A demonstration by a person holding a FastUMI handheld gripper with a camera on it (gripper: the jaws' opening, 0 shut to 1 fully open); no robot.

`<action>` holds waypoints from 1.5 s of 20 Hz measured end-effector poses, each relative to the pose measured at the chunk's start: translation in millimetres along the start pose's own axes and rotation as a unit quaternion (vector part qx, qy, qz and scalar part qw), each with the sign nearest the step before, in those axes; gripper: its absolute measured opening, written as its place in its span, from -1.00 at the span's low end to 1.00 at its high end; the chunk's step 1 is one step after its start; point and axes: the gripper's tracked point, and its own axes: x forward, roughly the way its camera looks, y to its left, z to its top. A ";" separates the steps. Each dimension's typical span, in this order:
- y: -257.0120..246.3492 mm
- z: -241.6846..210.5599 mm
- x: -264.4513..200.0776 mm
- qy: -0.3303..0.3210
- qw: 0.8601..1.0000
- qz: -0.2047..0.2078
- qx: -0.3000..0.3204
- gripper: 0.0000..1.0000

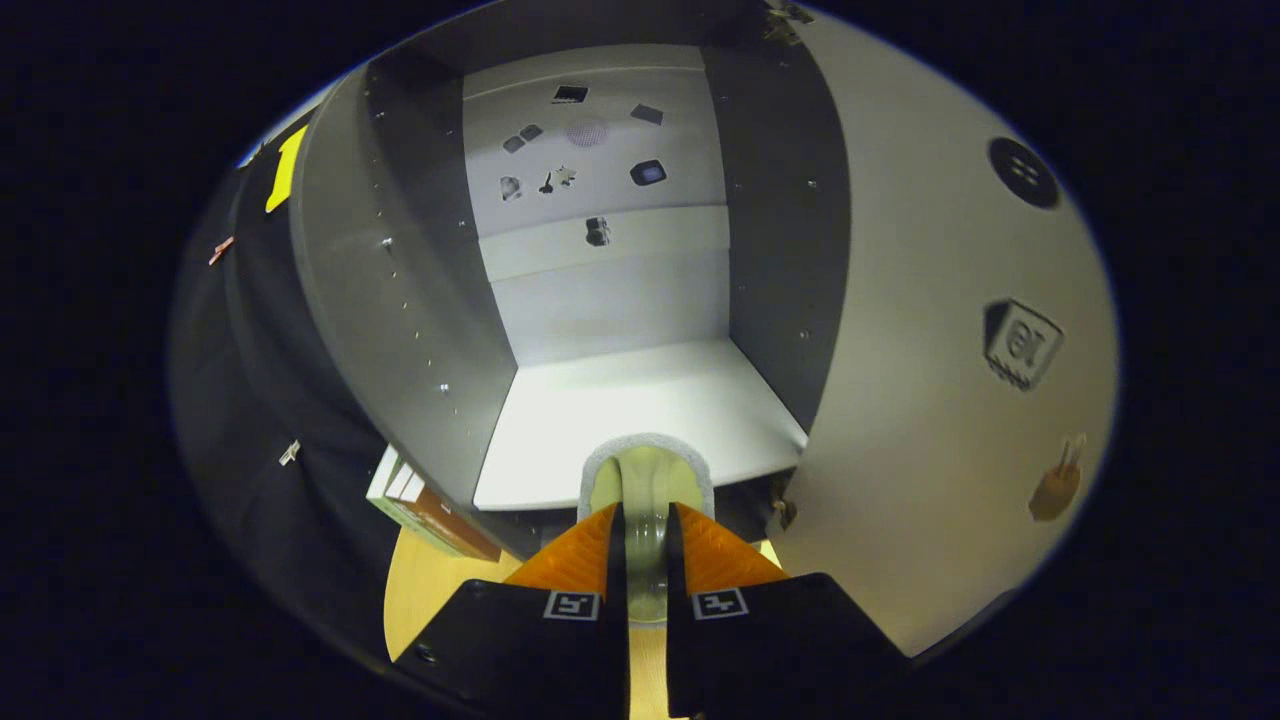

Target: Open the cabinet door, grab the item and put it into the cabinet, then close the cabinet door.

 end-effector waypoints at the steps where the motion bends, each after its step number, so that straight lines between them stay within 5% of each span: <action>1: 2.1 5.8 10.1 -0.001 1.000 -0.003 -0.002 -0.63; 12: 26.9 30.3 127.4 0.019 0.998 0.008 0.056 -0.63; 22: 31.0 22.9 169.3 0.020 0.999 -0.010 0.039 -0.54; 25: 27.3 31.8 164.6 -0.004 0.999 -0.023 0.031 -0.13; 29: 28.1 41.3 143.8 -0.037 0.999 -0.023 0.007 0.99; 30: 29.1 46.3 134.1 -0.053 0.998 -0.023 -0.001 0.98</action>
